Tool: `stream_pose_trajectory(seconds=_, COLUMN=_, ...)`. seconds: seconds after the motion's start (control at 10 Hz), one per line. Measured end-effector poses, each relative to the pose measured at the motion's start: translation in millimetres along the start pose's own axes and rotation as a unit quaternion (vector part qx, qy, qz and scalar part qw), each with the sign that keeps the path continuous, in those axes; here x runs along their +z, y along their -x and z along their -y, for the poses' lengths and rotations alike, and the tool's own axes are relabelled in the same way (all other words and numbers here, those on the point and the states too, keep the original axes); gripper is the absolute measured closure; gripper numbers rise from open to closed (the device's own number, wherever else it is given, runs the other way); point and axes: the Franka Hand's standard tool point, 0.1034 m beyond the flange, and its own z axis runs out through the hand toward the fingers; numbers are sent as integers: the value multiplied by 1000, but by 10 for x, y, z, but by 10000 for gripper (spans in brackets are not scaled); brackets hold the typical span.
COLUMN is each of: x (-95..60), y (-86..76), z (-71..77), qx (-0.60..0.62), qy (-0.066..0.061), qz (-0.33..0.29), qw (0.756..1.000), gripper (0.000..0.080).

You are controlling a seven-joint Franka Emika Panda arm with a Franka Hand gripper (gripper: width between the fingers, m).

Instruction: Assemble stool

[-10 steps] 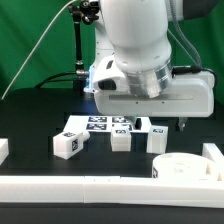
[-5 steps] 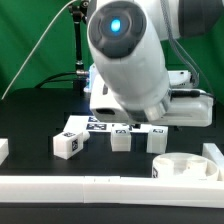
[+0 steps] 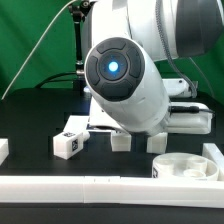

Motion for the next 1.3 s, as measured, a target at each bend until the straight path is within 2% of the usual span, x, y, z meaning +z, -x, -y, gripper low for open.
stream_pose_trajectory(seconds=0.2, x=78, y=-39, z=-14, qx=0, qy=0, qz=8, qw=1000, gripper=150)
stream_pose_trajectory(seconds=0.5, x=116, y=-56, z=-12, qx=0, qy=1, qz=7, qw=1000, gripper=150)
stream_pose_trajectory(seconds=1.3, x=120, y=-59, z=-2, qx=0, qy=3, qz=6, qw=1000, gripper=150)
